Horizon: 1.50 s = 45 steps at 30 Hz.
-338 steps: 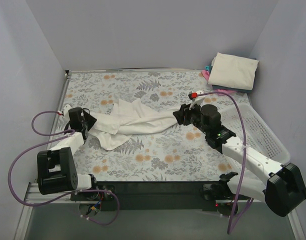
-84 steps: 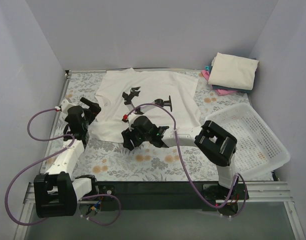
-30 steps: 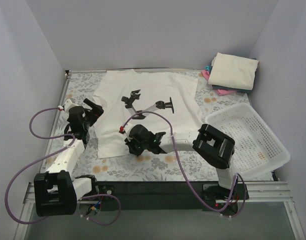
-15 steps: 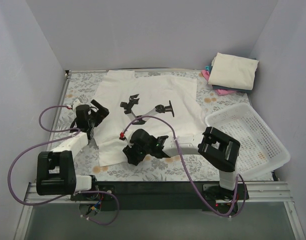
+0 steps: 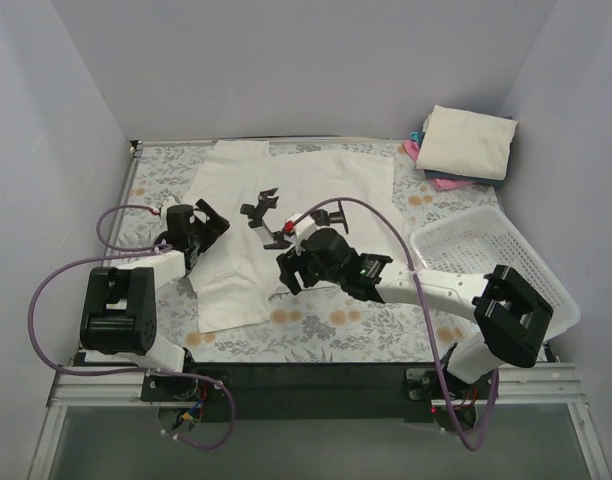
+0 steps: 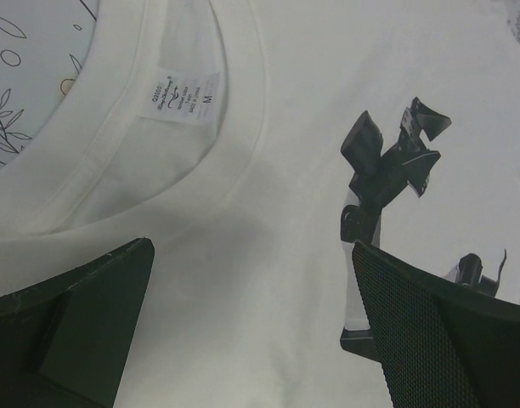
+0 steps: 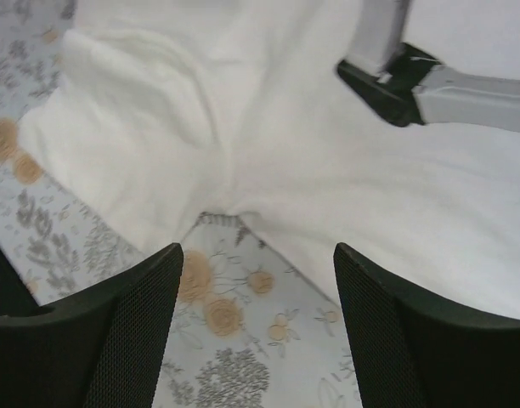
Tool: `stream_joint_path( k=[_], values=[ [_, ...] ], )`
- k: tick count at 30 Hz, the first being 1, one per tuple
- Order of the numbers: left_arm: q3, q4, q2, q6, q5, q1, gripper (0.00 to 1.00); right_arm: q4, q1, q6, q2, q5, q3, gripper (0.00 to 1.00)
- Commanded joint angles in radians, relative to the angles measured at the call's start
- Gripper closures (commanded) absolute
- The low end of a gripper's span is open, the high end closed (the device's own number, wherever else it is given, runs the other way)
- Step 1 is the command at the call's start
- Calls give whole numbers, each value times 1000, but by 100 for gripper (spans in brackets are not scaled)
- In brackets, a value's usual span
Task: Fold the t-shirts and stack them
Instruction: Flatten the tshirt out
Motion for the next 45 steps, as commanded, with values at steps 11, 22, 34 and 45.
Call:
stream_joint_path(
  k=[11,22,34,45],
  values=[
    [134,2,158,-25,29,99,4,78,-349,-31,114,61,22,36],
    [246,-16,272,-28,73,137,4,90,-410,-50,327,13,142,39],
    [380,-54,373,-31,61,182,4,88,-410,-28,522,-140,298,39],
    [585,-137,525,-13,46,211,4,7,-413,-31,610,-151,424,39]
  ],
)
